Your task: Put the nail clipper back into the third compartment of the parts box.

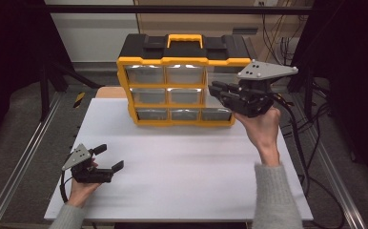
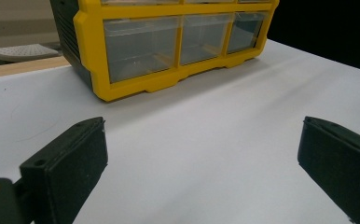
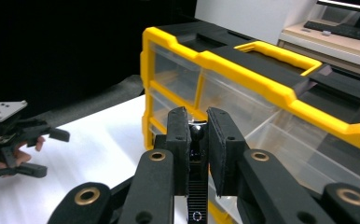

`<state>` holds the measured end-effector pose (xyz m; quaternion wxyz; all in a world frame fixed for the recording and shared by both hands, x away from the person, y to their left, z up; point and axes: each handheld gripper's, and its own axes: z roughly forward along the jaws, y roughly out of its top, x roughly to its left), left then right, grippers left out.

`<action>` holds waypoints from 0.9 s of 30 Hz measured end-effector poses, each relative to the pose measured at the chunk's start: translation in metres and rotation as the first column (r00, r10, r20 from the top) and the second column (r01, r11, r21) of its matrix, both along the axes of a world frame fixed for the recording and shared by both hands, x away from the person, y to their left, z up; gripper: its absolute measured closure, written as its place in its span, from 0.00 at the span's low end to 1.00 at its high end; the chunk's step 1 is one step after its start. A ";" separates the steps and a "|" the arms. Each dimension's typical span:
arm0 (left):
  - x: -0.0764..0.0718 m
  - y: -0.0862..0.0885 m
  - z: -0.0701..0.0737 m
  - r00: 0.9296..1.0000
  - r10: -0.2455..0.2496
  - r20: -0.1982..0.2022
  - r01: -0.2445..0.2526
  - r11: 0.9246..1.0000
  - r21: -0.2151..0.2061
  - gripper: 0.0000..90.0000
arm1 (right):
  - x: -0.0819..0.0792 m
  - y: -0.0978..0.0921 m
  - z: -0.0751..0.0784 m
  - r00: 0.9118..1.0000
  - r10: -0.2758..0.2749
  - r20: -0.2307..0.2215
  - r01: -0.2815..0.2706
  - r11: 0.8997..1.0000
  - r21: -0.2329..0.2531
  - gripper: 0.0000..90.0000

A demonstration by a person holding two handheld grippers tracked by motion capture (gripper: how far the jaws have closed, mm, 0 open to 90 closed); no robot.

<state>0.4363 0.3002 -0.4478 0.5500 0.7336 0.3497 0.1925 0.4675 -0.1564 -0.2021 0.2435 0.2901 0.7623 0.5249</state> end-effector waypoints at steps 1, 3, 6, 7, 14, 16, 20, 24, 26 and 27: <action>0.000 0.000 0.000 1.000 0.001 0.000 -0.001 1.000 0.000 0.01 | 0.002 -0.001 0.001 1.000 -0.006 0.000 0.006 1.000 0.000 0.89; 0.000 0.000 0.000 1.000 0.000 0.001 0.000 1.000 -0.001 0.01 | 0.006 -0.003 0.003 1.000 -0.018 0.000 0.018 1.000 0.004 0.89; 0.000 0.000 0.000 1.000 0.000 0.000 0.000 1.000 -0.002 0.01 | 0.011 -0.005 0.005 1.000 -0.030 -0.001 0.030 1.000 0.005 0.89; 0.000 0.000 0.000 1.000 0.001 0.000 -0.001 1.000 -0.002 0.01 | 0.013 -0.005 0.006 0.999 -0.034 -0.003 0.034 0.999 0.007 0.89; 0.000 0.000 0.000 1.000 0.000 0.001 0.000 1.000 -0.003 0.01 | 0.023 -0.008 0.008 0.998 -0.061 -0.008 0.061 0.998 0.005 0.89; 0.000 0.000 0.000 1.000 0.001 0.001 -0.001 1.000 -0.002 0.01 | 0.026 -0.009 0.008 0.997 -0.070 -0.013 0.070 0.998 0.003 0.89; 0.000 0.000 0.000 1.000 0.001 0.001 -0.001 1.000 -0.003 0.01 | 0.032 -0.011 0.008 0.996 -0.087 -0.017 0.087 0.996 0.004 0.89; 0.000 0.000 0.000 1.000 0.000 0.000 0.000 1.000 -0.004 0.02 | 0.039 -0.013 0.007 0.995 -0.102 -0.022 0.102 0.995 0.001 0.89; 0.000 0.000 0.000 1.000 0.000 0.000 0.000 1.000 -0.004 0.01 | 0.042 -0.014 0.007 0.993 -0.114 -0.027 0.114 0.993 -0.005 0.89; 0.000 0.000 0.000 1.000 0.001 0.000 -0.001 1.000 -0.004 0.01 | 0.044 -0.014 0.007 0.993 -0.118 -0.026 0.118 0.993 -0.006 0.89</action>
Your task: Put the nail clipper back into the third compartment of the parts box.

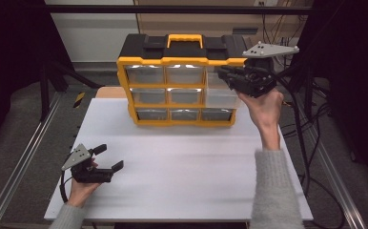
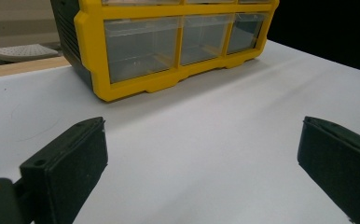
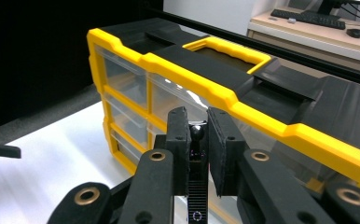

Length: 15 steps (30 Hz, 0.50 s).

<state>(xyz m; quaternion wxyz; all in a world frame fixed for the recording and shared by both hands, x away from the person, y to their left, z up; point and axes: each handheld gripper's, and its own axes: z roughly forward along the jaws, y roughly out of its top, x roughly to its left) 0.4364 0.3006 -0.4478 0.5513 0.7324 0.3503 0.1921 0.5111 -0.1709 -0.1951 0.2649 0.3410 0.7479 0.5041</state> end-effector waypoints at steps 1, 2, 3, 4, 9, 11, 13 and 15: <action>0.000 0.000 0.000 1.000 0.000 0.000 0.000 1.000 0.000 0.02 | 0.002 -0.001 0.000 1.000 -0.002 -0.001 0.002 1.000 -0.001 0.89; 0.000 0.000 0.000 1.000 0.000 -0.001 0.000 1.000 0.000 0.01 | 0.003 -0.001 0.000 1.000 -0.007 -0.005 0.007 1.000 -0.002 0.89; 0.000 0.000 0.000 1.000 0.000 -0.001 0.000 1.000 0.001 0.01 | 0.005 -0.002 0.000 1.000 -0.013 -0.005 0.013 1.000 -0.005 0.89; 0.000 0.000 0.000 1.000 0.000 -0.001 0.000 1.000 0.001 0.01 | 0.006 -0.002 -0.001 1.000 -0.015 -0.008 0.015 1.000 -0.003 0.89; 0.000 0.000 0.000 1.000 0.000 -0.001 0.000 1.000 0.001 0.01 | 0.014 -0.005 -0.002 0.999 -0.039 -0.014 0.038 0.999 -0.009 0.89; 0.000 0.000 0.000 1.000 0.000 -0.001 0.000 1.000 0.000 0.01 | 0.017 -0.006 -0.002 0.999 -0.045 -0.018 0.045 0.999 -0.011 0.89; 0.000 0.000 0.000 1.000 0.000 -0.002 0.000 1.000 0.000 0.01 | 0.021 -0.007 -0.004 0.998 -0.052 -0.024 0.052 0.999 -0.013 0.89; 0.000 0.000 0.000 1.000 0.000 -0.001 0.000 1.000 -0.001 0.01 | 0.024 -0.007 -0.006 0.998 -0.058 -0.025 0.058 0.998 -0.018 0.89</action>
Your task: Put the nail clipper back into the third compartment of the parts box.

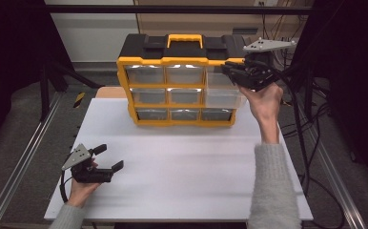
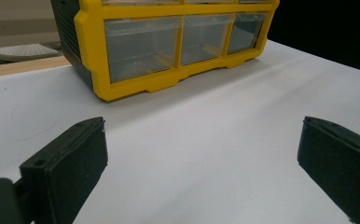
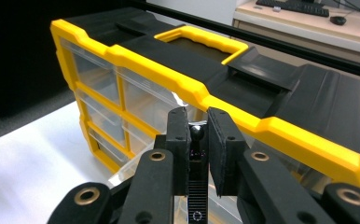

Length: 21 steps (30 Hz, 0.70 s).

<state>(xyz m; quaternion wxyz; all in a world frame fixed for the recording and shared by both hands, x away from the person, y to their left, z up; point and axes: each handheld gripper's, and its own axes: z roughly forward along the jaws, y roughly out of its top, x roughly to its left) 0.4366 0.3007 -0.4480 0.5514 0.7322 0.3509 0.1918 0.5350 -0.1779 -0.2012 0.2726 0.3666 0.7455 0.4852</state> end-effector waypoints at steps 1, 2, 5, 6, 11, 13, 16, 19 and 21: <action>0.000 0.000 0.000 1.000 0.000 0.000 0.000 1.000 0.000 0.01 | 0.001 0.000 -0.001 1.000 -0.003 -0.004 0.003 1.000 -0.001 0.89; 0.000 0.000 0.000 1.000 -0.001 0.000 0.001 1.000 0.000 0.01 | 0.003 0.000 -0.002 1.000 -0.006 -0.006 0.006 1.000 -0.001 0.89; 0.000 0.000 0.000 1.000 0.000 0.000 0.000 1.000 0.000 0.02 | 0.007 -0.001 -0.005 1.000 -0.013 -0.008 0.013 1.000 -0.008 0.89; 0.000 0.000 0.000 1.000 0.000 0.000 0.000 1.000 0.000 0.02 | 0.008 -0.002 -0.005 1.000 -0.017 -0.011 0.017 1.000 -0.008 0.89; 0.000 0.000 0.000 1.000 0.000 0.001 0.000 1.000 0.000 0.02 | 0.013 -0.005 -0.011 0.999 -0.032 -0.031 0.032 0.999 -0.011 0.89; 0.000 0.000 0.000 1.000 0.000 0.000 0.000 1.000 0.000 0.02 | 0.014 -0.006 -0.013 0.999 -0.038 -0.039 0.037 0.999 -0.013 0.89; 0.000 0.000 0.000 1.000 0.000 0.000 0.000 1.000 0.001 0.02 | 0.013 -0.008 -0.016 0.998 -0.039 -0.043 0.038 0.999 -0.016 0.89; 0.000 0.000 0.000 1.000 -0.001 0.000 0.001 1.000 0.003 0.02 | 0.013 -0.010 -0.018 0.998 -0.039 -0.046 0.038 0.999 -0.022 0.89; 0.000 0.000 0.000 1.000 0.000 0.000 0.000 1.000 0.003 0.02 | 0.013 -0.011 -0.020 0.998 -0.039 -0.050 0.038 0.999 -0.024 0.89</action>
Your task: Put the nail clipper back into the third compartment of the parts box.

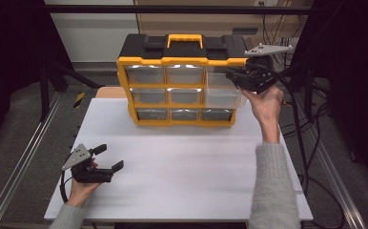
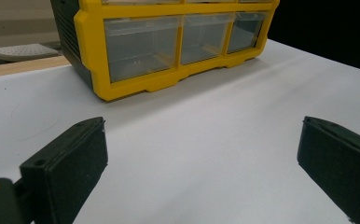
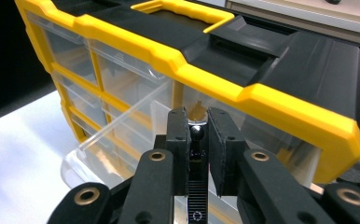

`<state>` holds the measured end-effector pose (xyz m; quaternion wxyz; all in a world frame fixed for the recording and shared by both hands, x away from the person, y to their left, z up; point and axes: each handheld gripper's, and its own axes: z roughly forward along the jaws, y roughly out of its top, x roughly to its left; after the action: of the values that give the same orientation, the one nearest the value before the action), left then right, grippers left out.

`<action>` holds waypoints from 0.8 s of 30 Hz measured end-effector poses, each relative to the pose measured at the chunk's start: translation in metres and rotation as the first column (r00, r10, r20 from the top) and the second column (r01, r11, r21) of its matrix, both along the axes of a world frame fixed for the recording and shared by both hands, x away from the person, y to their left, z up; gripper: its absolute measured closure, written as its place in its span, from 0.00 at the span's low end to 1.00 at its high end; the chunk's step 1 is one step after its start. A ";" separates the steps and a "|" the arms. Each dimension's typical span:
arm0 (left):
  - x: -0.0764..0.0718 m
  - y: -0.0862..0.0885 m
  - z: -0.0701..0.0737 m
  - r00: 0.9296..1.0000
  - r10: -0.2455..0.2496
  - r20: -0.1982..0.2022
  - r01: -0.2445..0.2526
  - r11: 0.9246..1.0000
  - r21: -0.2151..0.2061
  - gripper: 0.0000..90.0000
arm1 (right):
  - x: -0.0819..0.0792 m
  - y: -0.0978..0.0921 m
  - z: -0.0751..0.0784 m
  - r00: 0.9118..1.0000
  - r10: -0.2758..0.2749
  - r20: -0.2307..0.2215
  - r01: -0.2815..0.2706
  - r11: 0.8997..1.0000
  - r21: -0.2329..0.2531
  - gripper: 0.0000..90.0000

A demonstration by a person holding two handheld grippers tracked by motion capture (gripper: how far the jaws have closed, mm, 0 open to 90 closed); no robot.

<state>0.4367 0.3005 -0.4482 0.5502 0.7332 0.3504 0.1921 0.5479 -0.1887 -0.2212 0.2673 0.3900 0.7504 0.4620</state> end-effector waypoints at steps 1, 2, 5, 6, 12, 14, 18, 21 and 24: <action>0.000 0.000 0.000 1.000 0.000 0.000 0.000 1.000 0.000 0.02 | 0.000 -0.001 -0.001 1.000 0.000 -0.002 0.000 1.000 -0.001 0.89; 0.000 0.000 0.000 1.000 0.000 0.000 0.000 1.000 0.000 0.02 | 0.000 -0.001 -0.002 1.000 0.000 -0.007 0.000 1.000 0.000 0.89; 0.000 0.000 0.000 1.000 0.001 0.000 -0.001 1.000 0.001 0.02 | 0.000 -0.002 -0.006 1.000 -0.005 -0.016 0.005 1.000 -0.009 0.89; 0.000 0.000 0.000 1.000 0.001 0.000 -0.001 1.000 0.002 0.02 | 0.000 -0.003 -0.008 1.000 -0.008 -0.019 0.008 1.000 -0.012 0.89; 0.000 0.000 0.000 1.000 0.000 -0.001 0.000 1.000 0.003 0.02 | -0.003 -0.003 -0.010 1.000 -0.013 -0.025 0.012 0.999 -0.037 0.88; 0.000 0.000 0.000 1.000 0.000 -0.001 0.000 1.000 0.004 0.02 | -0.004 -0.002 -0.010 0.999 -0.018 -0.029 0.017 0.999 -0.051 0.88; 0.000 0.000 0.000 1.000 0.000 -0.001 0.000 1.000 0.004 0.02 | -0.006 0.001 -0.011 0.999 -0.024 -0.027 0.021 0.995 -0.102 0.88; 0.000 0.000 0.000 1.000 0.000 -0.001 0.000 1.000 0.005 0.02 | -0.007 0.003 -0.011 0.999 -0.036 -0.035 0.032 0.993 -0.110 0.87; 0.000 0.000 0.000 1.000 -0.001 -0.001 0.001 1.000 0.006 0.02 | -0.008 0.002 -0.010 0.998 -0.053 -0.027 0.050 0.995 -0.082 0.73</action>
<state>0.4368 0.3000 -0.4485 0.5478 0.7352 0.3498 0.1926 0.5398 -0.1866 -0.2310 0.2838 0.4048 0.7622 0.4180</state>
